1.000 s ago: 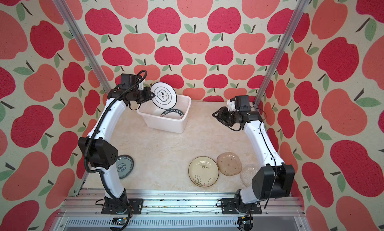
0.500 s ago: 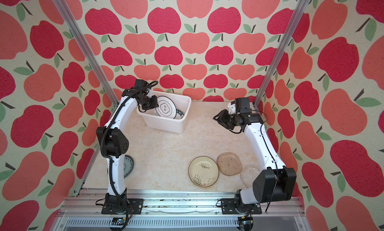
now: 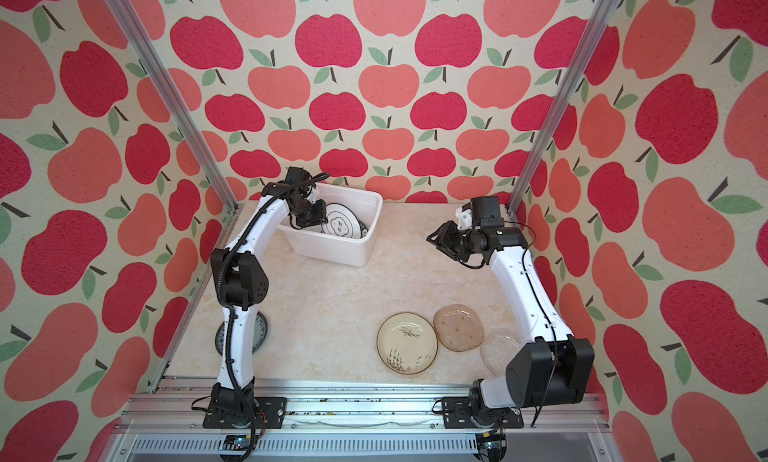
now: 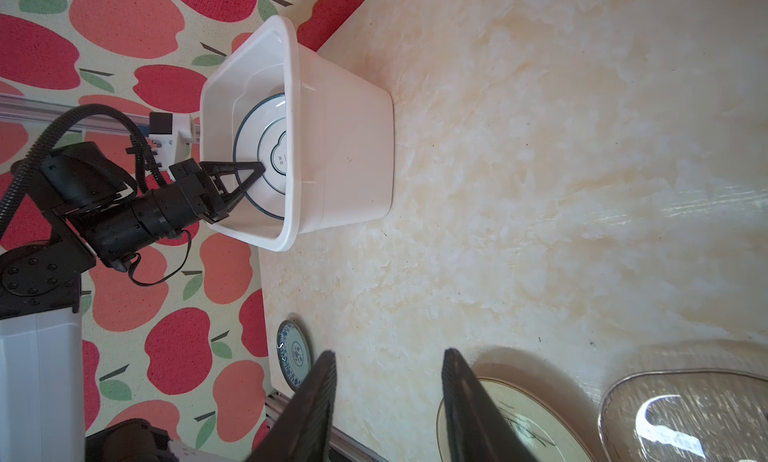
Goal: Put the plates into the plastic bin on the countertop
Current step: 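Lower the teal-rimmed plate into the bin with left gripper while right withdraws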
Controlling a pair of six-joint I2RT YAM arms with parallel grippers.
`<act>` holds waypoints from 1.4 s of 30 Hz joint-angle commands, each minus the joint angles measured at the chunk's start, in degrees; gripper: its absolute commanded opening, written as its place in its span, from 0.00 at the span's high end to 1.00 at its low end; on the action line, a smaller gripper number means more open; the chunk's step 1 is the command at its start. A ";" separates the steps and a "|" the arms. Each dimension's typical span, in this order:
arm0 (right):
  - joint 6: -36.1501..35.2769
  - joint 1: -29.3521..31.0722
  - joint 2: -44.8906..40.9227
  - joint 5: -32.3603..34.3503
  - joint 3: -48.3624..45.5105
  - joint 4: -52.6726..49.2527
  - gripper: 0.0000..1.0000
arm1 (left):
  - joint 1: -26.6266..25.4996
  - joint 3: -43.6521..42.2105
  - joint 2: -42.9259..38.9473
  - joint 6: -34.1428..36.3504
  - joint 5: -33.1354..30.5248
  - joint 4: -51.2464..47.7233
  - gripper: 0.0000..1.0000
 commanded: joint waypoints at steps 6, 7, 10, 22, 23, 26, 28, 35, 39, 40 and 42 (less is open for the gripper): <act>-0.91 -0.33 -2.83 0.86 -1.96 -0.45 0.55 | 0.09 1.57 1.91 0.11 3.17 0.00 0.98; -0.79 -0.36 -2.89 0.95 -2.07 -0.31 0.55 | 0.10 1.45 2.10 0.00 3.41 0.06 0.97; -0.80 -0.39 -3.09 0.95 -2.35 -0.15 0.55 | -0.02 0.92 2.62 -0.26 4.39 0.54 0.93; -0.53 -0.46 -2.88 0.45 -2.36 0.57 0.55 | -0.32 0.18 3.82 -0.09 4.60 0.50 0.72; -0.53 -0.46 -2.79 0.51 -2.36 0.64 0.56 | -0.34 0.26 3.98 -0.02 4.72 0.59 0.71; -0.53 -0.44 -2.53 0.42 -2.23 0.77 0.56 | -0.32 0.24 4.36 -0.09 5.09 0.64 0.69; -0.66 -0.47 -2.35 0.34 -2.01 0.75 0.56 | -0.41 0.35 4.73 -0.09 5.29 0.64 0.65; -0.45 -0.55 -1.66 -0.09 -1.52 1.27 0.56 | -0.41 0.73 5.79 0.96 3.89 -0.50 0.46; -0.71 -0.55 -1.13 -0.67 -1.30 1.52 0.55 | -0.32 0.70 6.49 1.65 3.04 -1.42 0.41; -0.94 -0.63 -1.07 -0.98 -1.31 1.58 0.55 | -0.32 0.67 6.66 1.76 2.42 -1.68 0.39; -1.31 -0.68 -0.81 -1.41 -1.21 1.77 0.54 | -0.31 0.63 6.85 1.95 1.65 -2.20 0.36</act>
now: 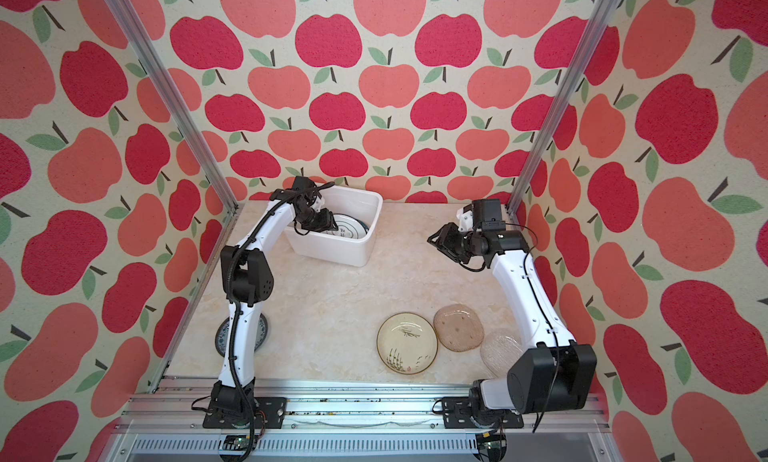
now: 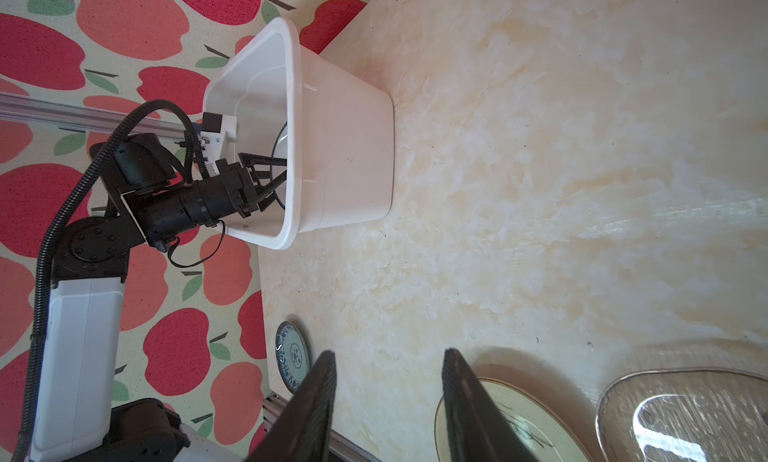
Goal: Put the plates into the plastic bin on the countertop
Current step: 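Lower the teal-rimmed plate into the bin with left gripper while right withdraws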
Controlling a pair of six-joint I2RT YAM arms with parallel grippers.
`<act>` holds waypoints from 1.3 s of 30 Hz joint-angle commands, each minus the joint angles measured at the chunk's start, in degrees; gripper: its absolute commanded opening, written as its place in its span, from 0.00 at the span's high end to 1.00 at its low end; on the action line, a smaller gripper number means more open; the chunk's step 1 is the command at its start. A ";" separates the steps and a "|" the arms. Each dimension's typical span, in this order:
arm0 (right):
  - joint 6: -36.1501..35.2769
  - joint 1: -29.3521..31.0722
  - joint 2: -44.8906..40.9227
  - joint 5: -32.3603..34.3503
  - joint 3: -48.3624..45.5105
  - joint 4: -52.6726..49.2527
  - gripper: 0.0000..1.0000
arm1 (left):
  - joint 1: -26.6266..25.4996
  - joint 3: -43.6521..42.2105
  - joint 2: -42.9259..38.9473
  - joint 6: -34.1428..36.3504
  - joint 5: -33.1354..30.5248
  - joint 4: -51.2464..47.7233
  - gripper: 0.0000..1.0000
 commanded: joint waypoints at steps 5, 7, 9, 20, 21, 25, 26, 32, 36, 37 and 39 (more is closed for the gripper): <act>-2.46 -0.73 1.85 -2.47 0.68 0.49 0.52 | 0.10 1.03 1.74 1.98 -3.89 -2.84 0.29; -3.29 -0.73 2.47 -2.70 0.78 0.06 0.52 | 0.10 1.38 1.71 2.16 -4.51 -2.97 0.26; -4.12 -0.75 2.93 -2.67 0.68 -0.35 0.51 | 0.05 1.88 1.64 2.40 -5.29 -3.20 0.22; -10.95 -0.67 3.20 0.21 -2.03 -5.01 0.43 | 0.10 4.36 0.71 4.09 -6.66 -3.45 0.05; -11.84 -0.64 3.23 0.56 -2.25 -5.65 0.42 | 0.10 4.85 0.35 4.00 -6.93 -3.40 0.04; -15.30 0.40 5.05 1.94 -0.98 -9.84 0.41 | -0.14 3.98 -4.73 4.43 -7.78 1.62 0.00; -16.62 1.26 5.90 2.70 -0.35 -11.12 0.41 | -0.17 3.55 -6.47 4.66 -8.06 3.65 0.01; -27.04 7.42 10.51 6.59 2.73 -18.59 0.31 | -0.28 0.31 -17.17 6.33 -9.84 11.00 0.01; -32.98 11.67 14.11 7.27 3.96 -23.62 0.28 | -0.31 -11.74 -29.78 8.11 -13.84 18.20 0.01; -34.26 12.75 14.94 7.72 4.03 -24.44 0.28 | 0.10 -17.15 -34.10 8.30 -13.40 21.54 0.01; -36.75 14.87 16.44 9.42 4.01 -26.23 0.27 | 1.40 -28.26 -42.41 7.19 -12.31 29.20 0.01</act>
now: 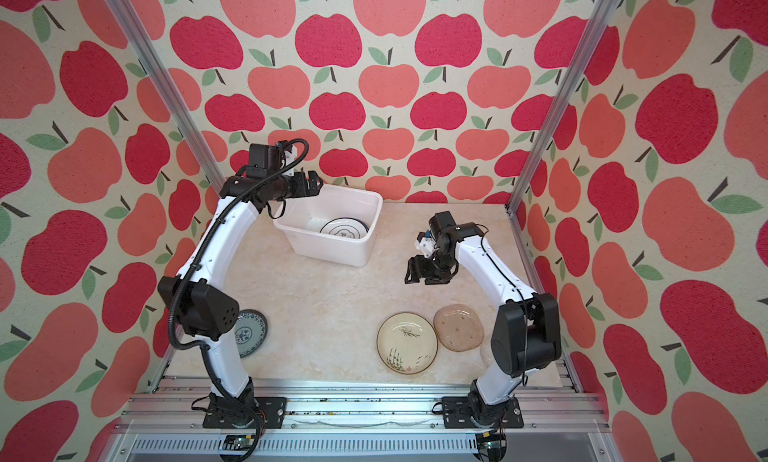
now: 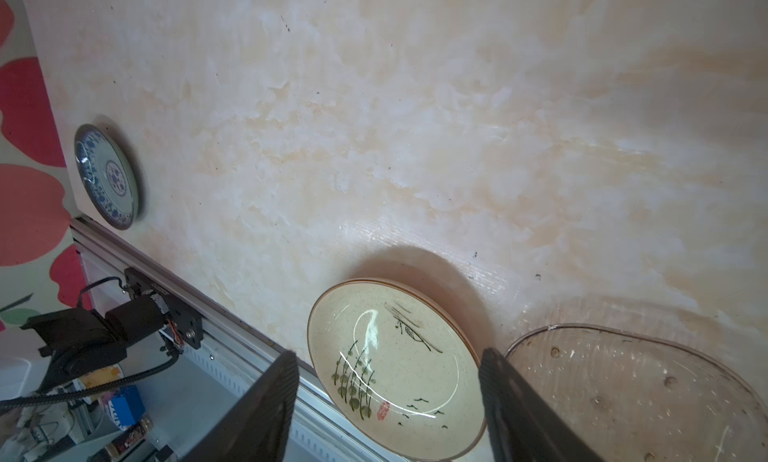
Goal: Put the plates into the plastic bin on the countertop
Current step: 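Grip the cream leaf-painted plate rim with the right gripper while left withdraws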
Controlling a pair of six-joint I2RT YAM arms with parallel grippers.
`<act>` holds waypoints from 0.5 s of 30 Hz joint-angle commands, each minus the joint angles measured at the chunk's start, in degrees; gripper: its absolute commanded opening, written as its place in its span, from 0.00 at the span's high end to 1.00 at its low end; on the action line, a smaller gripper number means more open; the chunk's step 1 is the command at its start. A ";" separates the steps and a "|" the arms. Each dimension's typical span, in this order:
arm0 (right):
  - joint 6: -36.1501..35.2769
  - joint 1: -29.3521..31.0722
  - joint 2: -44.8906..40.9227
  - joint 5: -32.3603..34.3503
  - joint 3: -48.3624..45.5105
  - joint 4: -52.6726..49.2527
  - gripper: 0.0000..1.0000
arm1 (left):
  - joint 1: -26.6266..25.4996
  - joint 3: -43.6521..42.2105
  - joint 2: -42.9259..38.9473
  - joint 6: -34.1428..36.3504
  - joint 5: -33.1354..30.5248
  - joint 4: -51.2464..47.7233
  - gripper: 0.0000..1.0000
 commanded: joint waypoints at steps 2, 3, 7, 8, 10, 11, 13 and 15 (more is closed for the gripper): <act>-8.80 3.82 3.18 4.75 1.08 -8.00 0.22 | 3.07 -19.84 -15.01 -2.09 -2.64 16.03 0.01; -9.23 4.63 4.17 5.90 1.04 -8.88 0.21 | 3.97 -24.63 -19.30 -3.96 -5.65 17.59 0.01; -10.79 7.20 7.21 10.01 0.00 -10.53 0.19 | 8.07 -37.94 -31.89 -4.44 -7.39 18.67 0.01; -11.29 8.07 7.60 10.85 -0.32 -10.53 0.19 | 8.65 -39.97 -34.43 -3.38 -7.11 18.55 0.01; -12.75 9.58 9.02 12.65 -0.45 -11.16 0.18 | 9.34 -43.70 -39.15 -1.85 -7.14 18.02 0.01; -13.46 10.10 9.83 13.21 -0.30 -11.59 0.18 | 9.72 -44.98 -40.88 -1.72 -7.09 17.76 0.01; -14.77 10.90 11.65 14.91 -0.08 -12.09 0.18 | 10.50 -47.28 -44.27 -2.30 -6.02 17.18 0.01; -15.26 11.11 13.01 15.20 -0.09 -11.89 0.18 | 10.84 -48.95 -46.07 -3.23 -4.94 17.05 0.01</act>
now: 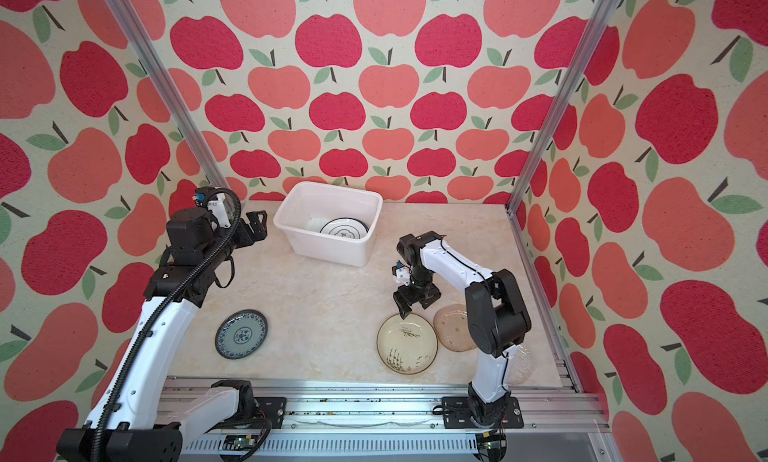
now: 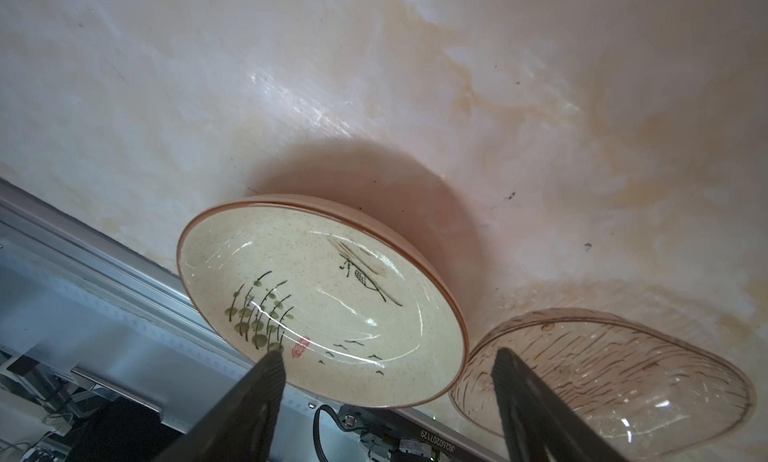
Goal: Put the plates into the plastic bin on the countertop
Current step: 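Grip the cream leaf-painted plate rim with the right gripper while left withdraws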
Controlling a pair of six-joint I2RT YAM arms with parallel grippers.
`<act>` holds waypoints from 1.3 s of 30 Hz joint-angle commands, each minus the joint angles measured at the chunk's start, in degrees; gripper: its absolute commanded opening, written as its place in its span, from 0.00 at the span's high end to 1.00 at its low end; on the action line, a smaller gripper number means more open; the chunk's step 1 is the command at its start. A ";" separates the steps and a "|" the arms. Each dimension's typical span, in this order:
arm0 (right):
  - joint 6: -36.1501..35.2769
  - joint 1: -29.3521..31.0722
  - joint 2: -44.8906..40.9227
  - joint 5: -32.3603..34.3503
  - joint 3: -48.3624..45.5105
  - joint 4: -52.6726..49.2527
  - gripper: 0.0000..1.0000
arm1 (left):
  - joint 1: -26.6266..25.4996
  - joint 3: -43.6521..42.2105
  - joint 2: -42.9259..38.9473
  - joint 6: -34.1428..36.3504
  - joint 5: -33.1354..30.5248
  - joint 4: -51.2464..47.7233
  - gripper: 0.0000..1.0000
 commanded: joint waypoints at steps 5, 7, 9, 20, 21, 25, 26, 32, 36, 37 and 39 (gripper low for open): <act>-2.86 0.86 4.13 3.73 -0.07 -1.08 0.18 | 0.71 -3.56 -3.40 -2.65 2.98 1.23 0.01; -2.72 1.07 4.92 3.67 -0.24 -0.11 0.19 | 0.70 -3.47 -2.89 -3.37 3.90 1.02 0.01; -2.61 1.41 5.71 3.77 -0.56 0.73 0.21 | 0.70 -2.96 -2.05 -3.79 5.20 0.65 0.01; 0.65 1.57 7.40 0.86 -4.20 5.45 0.42 | 0.01 -0.79 1.42 -4.70 8.94 1.09 0.01; 0.87 1.53 7.53 0.56 -4.33 5.76 0.46 | -0.15 -0.78 1.58 -4.70 8.83 1.06 0.01; 1.54 1.57 8.11 -0.19 -4.20 6.42 0.58 | -0.70 -0.35 2.06 -4.88 8.98 0.54 0.01; 1.68 1.54 8.32 -0.45 -4.12 6.55 0.59 | -0.77 -0.28 2.06 -4.88 8.96 0.43 0.01; 2.92 0.79 9.60 -2.49 -3.41 7.34 0.77 | -1.73 0.38 3.90 -4.69 9.32 0.74 0.01; 5.03 -1.10 9.69 -4.63 -3.41 8.48 0.84 | -2.45 1.14 5.01 -4.53 10.82 -0.27 0.01; 5.68 -1.81 9.48 -5.24 -3.41 8.81 0.84 | -2.63 1.29 5.26 -4.36 11.20 -0.59 0.01; 7.14 -3.12 9.00 -6.51 -3.41 9.55 0.84 | -3.13 1.56 5.63 -3.90 12.29 -1.35 0.01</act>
